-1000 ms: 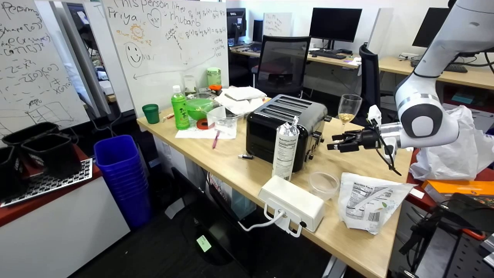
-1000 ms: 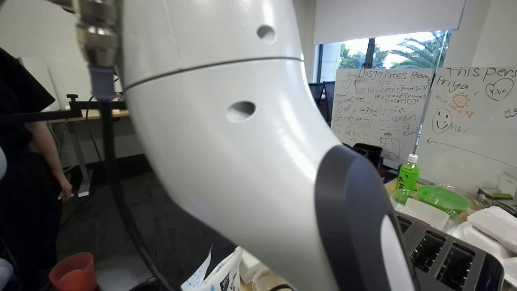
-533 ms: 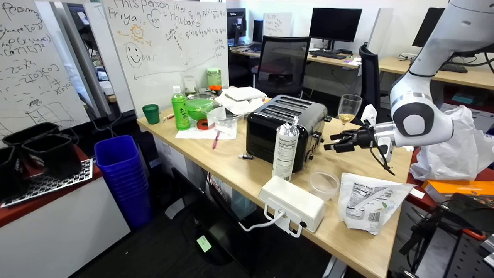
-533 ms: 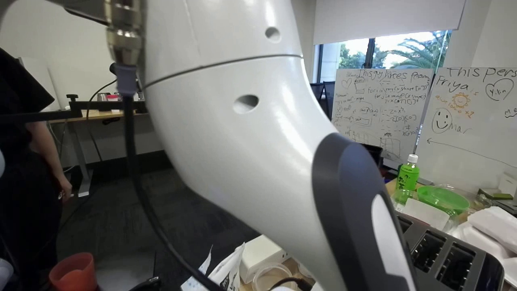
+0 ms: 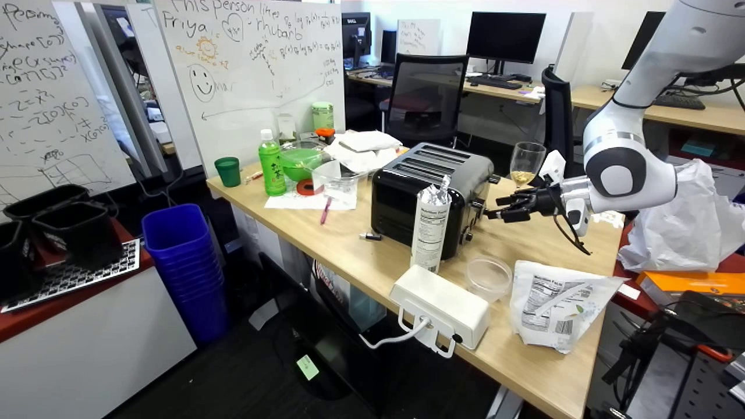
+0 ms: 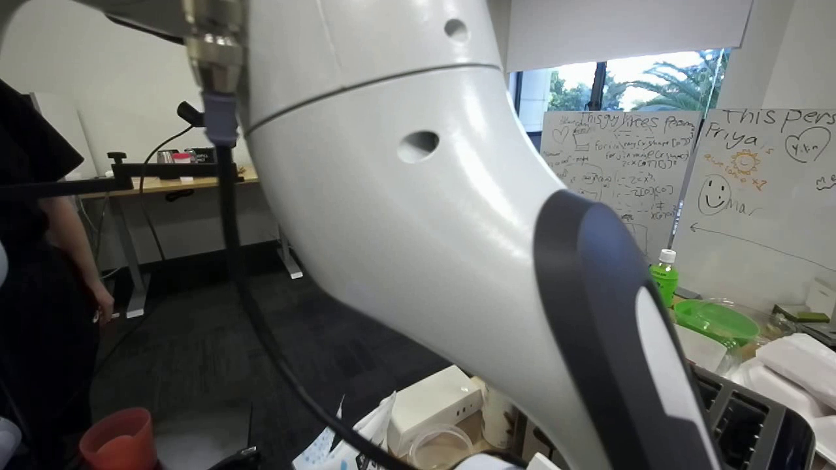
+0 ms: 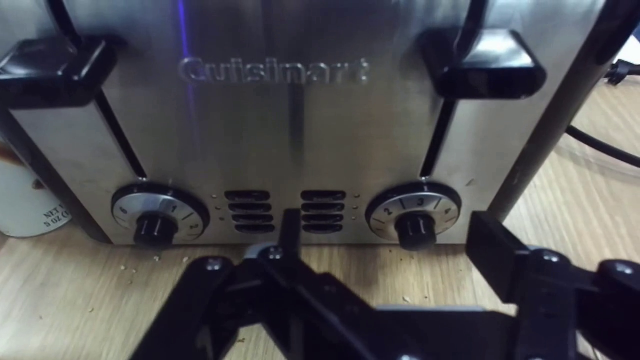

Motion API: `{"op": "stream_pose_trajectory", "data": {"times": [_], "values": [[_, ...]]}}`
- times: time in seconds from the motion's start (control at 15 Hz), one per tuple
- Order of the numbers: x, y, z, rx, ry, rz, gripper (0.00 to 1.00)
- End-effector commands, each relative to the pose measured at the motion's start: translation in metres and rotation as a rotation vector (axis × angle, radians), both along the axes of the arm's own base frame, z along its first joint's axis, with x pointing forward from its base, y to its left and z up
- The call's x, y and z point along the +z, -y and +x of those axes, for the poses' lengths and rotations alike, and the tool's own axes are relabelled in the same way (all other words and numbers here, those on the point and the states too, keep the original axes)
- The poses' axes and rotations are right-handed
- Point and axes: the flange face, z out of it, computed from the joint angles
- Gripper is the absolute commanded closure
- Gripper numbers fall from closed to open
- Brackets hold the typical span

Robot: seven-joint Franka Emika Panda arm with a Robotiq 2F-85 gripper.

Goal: Turn the bottom right knob of the toaster to the left

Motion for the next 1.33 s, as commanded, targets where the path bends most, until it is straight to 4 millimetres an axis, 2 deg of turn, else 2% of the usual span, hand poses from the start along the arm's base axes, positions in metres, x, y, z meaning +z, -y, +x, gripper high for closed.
{"op": "stream_pose_trajectory", "data": {"times": [0.0, 0.07, 0.13, 0.33, 0.4, 0.47, 0.53, 0.6, 0.67, 0.73, 1.0, 1.27], "values": [[-0.008, 0.000, 0.006, 0.007, -0.022, -0.026, 0.28], [-0.009, 0.000, 0.006, 0.007, -0.025, -0.027, 0.27], [-0.010, 0.000, 0.008, 0.008, -0.029, -0.029, 0.22], [-0.015, 0.002, 0.013, 0.014, -0.037, -0.040, 0.13], [-0.015, 0.003, 0.016, 0.014, -0.038, -0.044, 0.16], [-0.015, 0.004, 0.019, 0.015, -0.039, -0.049, 0.15], [-0.015, 0.005, 0.022, 0.017, -0.038, -0.052, 0.19], [-0.015, 0.005, 0.024, 0.019, -0.038, -0.056, 0.28], [-0.015, 0.006, 0.026, 0.018, -0.038, -0.060, 0.43], [-0.016, 0.007, 0.027, 0.017, -0.037, -0.064, 0.46], [-0.019, 0.014, 0.026, 0.010, -0.056, -0.081, 0.75], [-0.021, 0.016, 0.023, 0.011, -0.077, -0.089, 0.99]]}}
